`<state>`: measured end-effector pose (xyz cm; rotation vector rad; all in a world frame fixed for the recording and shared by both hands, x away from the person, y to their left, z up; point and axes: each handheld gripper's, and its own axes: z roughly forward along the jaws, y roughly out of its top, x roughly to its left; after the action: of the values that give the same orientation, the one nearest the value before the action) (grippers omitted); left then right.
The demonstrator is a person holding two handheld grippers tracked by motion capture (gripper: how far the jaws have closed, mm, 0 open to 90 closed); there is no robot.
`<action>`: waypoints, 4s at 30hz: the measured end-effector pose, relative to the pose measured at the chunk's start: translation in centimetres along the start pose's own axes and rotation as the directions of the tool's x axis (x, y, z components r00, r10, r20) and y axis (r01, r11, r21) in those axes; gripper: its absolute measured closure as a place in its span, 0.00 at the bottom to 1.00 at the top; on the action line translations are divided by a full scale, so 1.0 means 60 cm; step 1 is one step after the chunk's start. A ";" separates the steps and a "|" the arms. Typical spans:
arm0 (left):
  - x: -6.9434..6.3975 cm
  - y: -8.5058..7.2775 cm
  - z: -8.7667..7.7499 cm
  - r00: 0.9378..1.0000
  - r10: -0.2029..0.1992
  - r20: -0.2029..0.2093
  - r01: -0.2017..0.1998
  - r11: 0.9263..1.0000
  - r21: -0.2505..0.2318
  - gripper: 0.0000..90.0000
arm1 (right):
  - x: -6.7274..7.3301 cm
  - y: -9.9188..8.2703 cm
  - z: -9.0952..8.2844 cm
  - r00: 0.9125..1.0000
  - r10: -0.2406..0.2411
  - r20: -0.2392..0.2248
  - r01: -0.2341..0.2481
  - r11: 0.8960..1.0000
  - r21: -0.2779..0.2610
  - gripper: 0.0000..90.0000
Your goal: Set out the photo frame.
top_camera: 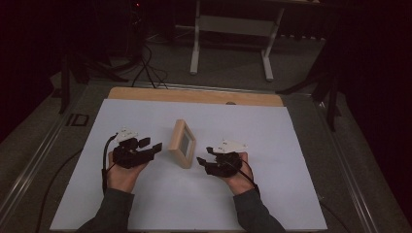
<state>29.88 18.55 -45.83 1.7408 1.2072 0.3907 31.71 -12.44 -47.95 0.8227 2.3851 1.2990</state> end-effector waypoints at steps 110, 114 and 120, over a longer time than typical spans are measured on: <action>-0.059 0.004 0.082 0.993 0.059 0.098 -0.070 0.991 0.116 0.67 | -0.020 0.002 -0.031 0.999 0.037 0.028 -0.036 0.998 -0.051 0.48; -0.061 0.004 0.080 0.993 0.079 0.093 -0.090 0.989 0.119 0.67 | -0.020 0.002 -0.032 0.999 0.040 0.031 -0.039 0.998 -0.053 0.48; -0.064 0.004 0.078 0.989 0.113 0.093 -0.123 0.985 0.119 0.68 | -0.022 0.002 -0.033 0.999 0.040 0.035 -0.038 0.998 -0.056 0.48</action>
<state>31.49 12.82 -47.07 1.9232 1.0899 0.3128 31.78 -14.49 -46.77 0.8730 2.3052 1.3474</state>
